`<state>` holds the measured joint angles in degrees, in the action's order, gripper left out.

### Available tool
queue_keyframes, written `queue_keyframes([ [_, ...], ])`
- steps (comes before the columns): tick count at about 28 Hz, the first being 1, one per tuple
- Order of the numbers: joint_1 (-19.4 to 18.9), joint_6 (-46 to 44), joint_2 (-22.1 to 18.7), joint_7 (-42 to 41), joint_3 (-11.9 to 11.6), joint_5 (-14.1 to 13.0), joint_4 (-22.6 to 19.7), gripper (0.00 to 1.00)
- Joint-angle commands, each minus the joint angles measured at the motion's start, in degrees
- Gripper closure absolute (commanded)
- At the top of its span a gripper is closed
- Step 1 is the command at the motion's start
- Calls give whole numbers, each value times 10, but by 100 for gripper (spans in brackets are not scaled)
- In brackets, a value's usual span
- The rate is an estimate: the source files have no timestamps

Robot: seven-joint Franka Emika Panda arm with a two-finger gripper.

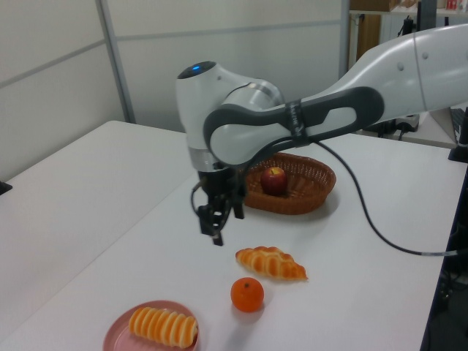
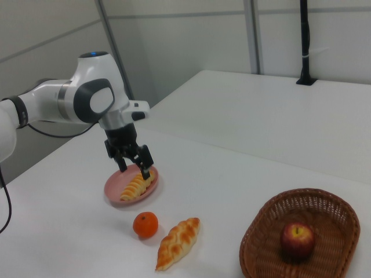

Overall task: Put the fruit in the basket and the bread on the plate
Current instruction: 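Move the gripper down to the orange and grasp it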

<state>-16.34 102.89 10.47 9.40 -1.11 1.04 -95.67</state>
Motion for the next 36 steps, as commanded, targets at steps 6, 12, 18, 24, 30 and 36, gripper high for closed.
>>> queue_keyframes([
  [6,4,153,-50,-30,1,-2,-189,0],
  [12,4,209,-39,-28,1,-2,-212,0],
  [18,-1,253,-17,-8,1,-2,-228,0],
  [24,-15,256,11,2,1,20,-226,0],
  [30,-17,256,17,12,1,23,-225,18],
  [36,-12,252,15,12,1,23,-223,87],
])
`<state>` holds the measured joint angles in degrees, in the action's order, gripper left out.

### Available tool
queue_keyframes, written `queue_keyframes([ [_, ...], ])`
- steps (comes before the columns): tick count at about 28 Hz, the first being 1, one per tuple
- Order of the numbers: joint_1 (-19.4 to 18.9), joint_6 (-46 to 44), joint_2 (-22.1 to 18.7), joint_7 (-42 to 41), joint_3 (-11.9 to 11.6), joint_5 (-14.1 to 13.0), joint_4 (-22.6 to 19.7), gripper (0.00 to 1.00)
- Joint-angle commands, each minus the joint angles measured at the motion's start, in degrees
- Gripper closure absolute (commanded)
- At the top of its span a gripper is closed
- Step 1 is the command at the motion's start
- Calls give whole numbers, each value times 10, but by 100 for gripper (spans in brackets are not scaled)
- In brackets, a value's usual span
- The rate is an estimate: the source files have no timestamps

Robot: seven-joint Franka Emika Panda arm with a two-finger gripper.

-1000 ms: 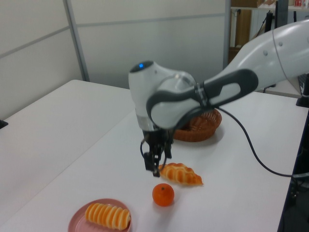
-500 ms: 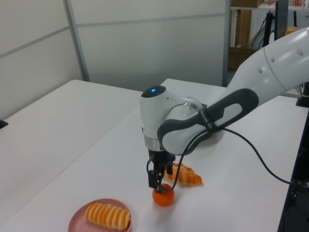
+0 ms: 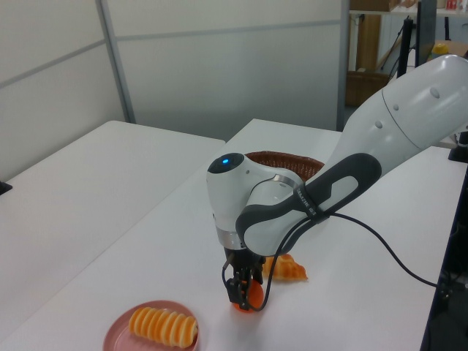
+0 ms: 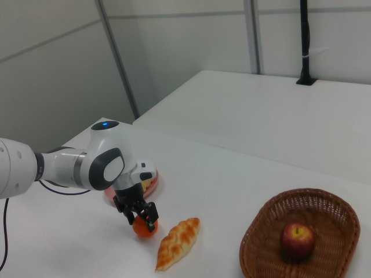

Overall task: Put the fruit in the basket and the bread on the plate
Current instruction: 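Move the gripper down to the orange and grasp it, then lift the orange, carry it into the basket beside the apple, release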

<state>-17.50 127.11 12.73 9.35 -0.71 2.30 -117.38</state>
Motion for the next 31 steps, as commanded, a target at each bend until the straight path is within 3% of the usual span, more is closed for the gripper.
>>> queue_keyframes([
  [1,0,9,-8,13,-3,10,-6,93],
  [3,0,8,-8,13,-3,10,-5,100],
  [9,11,-45,-30,13,-10,8,20,100],
  [15,24,-146,-33,5,-38,-11,117,100],
  [16,29,-163,-33,1,-47,-24,145,100],
  [20,37,-186,-34,-19,-75,-55,191,100],
  [21,37,-193,-34,-24,-92,-62,208,100],
  [25,37,-194,-34,-33,-125,-62,219,100],
  [26,38,-188,-33,-53,-142,-63,220,100],
  [31,51,-156,-26,-123,-180,-63,218,100],
])
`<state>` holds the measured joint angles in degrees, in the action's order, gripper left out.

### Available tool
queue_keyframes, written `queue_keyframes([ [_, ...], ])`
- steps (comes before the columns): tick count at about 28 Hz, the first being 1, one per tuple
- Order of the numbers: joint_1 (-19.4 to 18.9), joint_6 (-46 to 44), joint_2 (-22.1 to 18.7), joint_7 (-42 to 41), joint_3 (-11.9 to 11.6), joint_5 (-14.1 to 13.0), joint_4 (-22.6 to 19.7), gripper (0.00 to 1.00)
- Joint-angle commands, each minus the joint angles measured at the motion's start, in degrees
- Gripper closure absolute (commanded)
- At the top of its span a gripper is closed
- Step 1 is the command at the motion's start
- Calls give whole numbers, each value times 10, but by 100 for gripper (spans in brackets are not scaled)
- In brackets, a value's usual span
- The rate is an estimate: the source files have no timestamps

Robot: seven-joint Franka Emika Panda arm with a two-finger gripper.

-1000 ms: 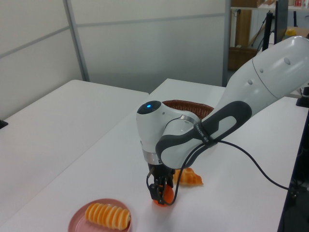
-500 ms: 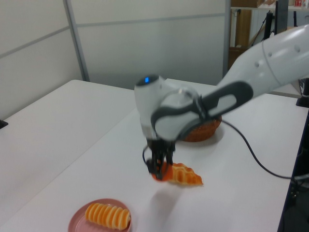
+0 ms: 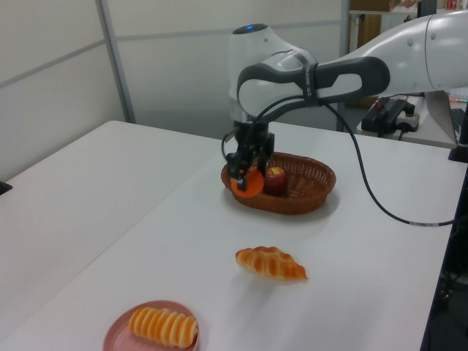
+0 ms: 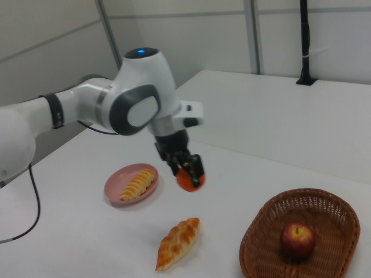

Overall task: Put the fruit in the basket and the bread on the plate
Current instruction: 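Lift the orange, carry it into the basket beside the apple, release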

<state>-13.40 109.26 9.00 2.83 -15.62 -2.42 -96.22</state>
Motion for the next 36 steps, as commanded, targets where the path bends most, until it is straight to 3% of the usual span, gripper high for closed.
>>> queue_keyframes([
  [1,15,26,14,-62,-34,-16,7,100],
  [11,109,107,72,-133,-35,-21,4,100],
  [18,152,160,117,-187,-35,-13,2,99],
  [23,173,163,134,-202,-35,-12,2,92],
  [24,176,163,134,-207,-35,-12,2,88],
  [25,176,162,134,-213,-35,-13,2,73],
  [27,176,158,133,-217,-35,-13,1,70],
  [28,176,157,133,-218,-35,-13,1,61],
  [29,176,157,132,-218,-35,-13,1,41],
  [30,175,156,132,-213,-35,-13,1,7],
  [31,173,155,131,-213,-35,-13,1,0],
  [36,167,125,98,-208,-27,-17,3,0],
])
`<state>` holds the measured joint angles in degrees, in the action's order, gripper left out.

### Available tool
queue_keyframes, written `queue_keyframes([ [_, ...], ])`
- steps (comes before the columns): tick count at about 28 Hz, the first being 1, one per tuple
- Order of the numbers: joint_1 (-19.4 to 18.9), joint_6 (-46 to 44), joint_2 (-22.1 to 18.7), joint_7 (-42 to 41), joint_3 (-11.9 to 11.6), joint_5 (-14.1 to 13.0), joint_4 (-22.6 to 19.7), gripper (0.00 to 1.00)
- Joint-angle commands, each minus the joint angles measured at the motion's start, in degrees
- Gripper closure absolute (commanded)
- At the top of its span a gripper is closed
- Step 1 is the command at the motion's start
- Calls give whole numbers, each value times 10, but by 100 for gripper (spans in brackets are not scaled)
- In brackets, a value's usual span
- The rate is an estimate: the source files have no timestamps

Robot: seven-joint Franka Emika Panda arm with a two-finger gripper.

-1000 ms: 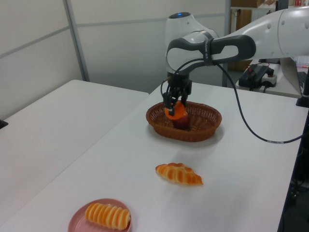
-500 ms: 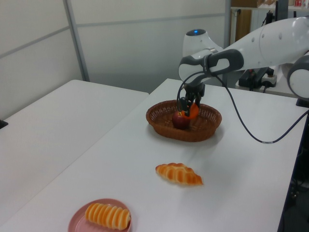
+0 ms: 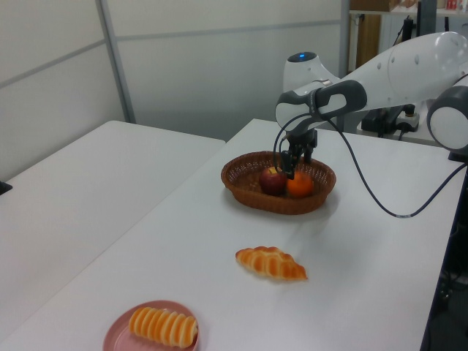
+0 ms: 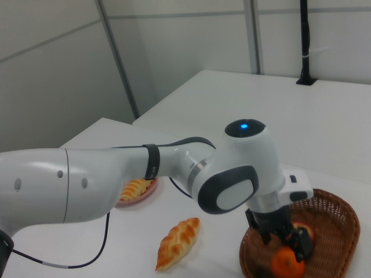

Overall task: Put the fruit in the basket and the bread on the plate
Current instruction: 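Lift the orange, carry it into the basket beside the apple, release, then move the gripper to the braided bread and grasp it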

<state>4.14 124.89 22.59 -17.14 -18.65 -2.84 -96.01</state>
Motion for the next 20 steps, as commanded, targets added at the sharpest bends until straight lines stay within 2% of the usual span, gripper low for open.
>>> queue_keyframes([
  [1,-11,-39,-46,-5,4,-16,1,0],
  [7,-68,-71,-71,39,5,-17,2,0],
  [10,-118,-80,-72,82,6,-16,-1,0],
  [13,-151,-85,-72,92,10,-16,-11,0],
  [14,-167,-85,-72,95,18,-16,-20,0],
  [18,-178,-85,-73,114,50,-16,-37,0],
  [20,-178,-84,-76,136,80,-16,-56,0],
])
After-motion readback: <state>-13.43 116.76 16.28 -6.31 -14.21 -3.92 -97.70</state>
